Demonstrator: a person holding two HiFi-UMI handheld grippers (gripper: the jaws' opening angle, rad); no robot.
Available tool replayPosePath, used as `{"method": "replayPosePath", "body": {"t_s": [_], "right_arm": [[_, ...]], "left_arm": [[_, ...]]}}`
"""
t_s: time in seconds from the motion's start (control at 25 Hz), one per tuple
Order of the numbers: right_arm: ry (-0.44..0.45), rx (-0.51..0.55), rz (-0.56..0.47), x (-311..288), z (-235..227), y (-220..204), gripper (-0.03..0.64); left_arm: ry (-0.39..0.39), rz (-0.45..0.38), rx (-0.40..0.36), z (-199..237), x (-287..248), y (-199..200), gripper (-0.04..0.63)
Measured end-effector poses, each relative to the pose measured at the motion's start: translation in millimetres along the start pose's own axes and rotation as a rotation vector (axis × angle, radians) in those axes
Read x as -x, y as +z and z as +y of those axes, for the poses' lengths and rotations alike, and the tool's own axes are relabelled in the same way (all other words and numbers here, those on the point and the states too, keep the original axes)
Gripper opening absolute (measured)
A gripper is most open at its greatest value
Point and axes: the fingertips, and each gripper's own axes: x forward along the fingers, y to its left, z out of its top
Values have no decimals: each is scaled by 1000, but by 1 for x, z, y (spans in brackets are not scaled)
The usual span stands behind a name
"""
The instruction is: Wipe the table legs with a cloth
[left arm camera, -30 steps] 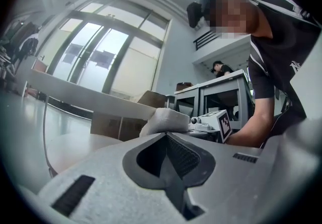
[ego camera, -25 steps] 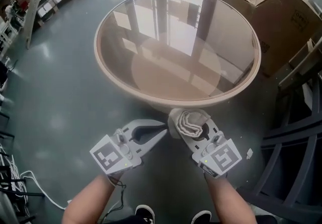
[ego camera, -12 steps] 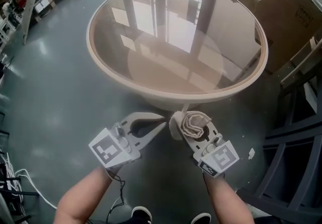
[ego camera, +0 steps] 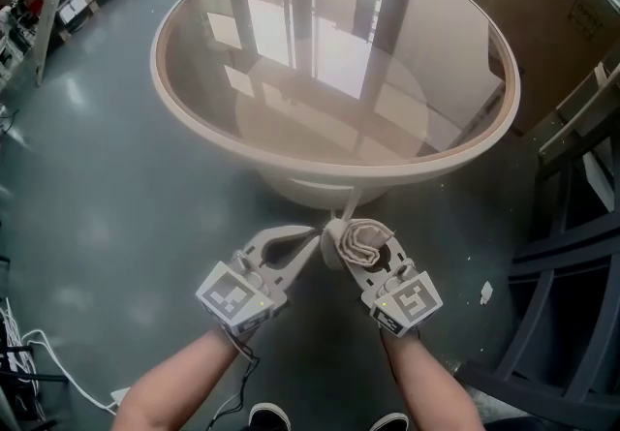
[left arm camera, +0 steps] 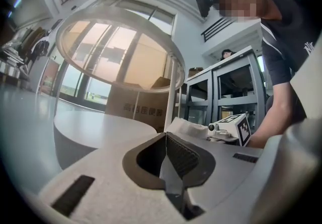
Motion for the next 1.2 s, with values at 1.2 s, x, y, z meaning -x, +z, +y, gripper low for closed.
{"method": "replayPosePath", "body": {"t_s": [1.2], "right_arm": [[-144,231,-318,45,40,135,83]], "left_arm": [[159,-242,-32,-16,15,74,8]]}}
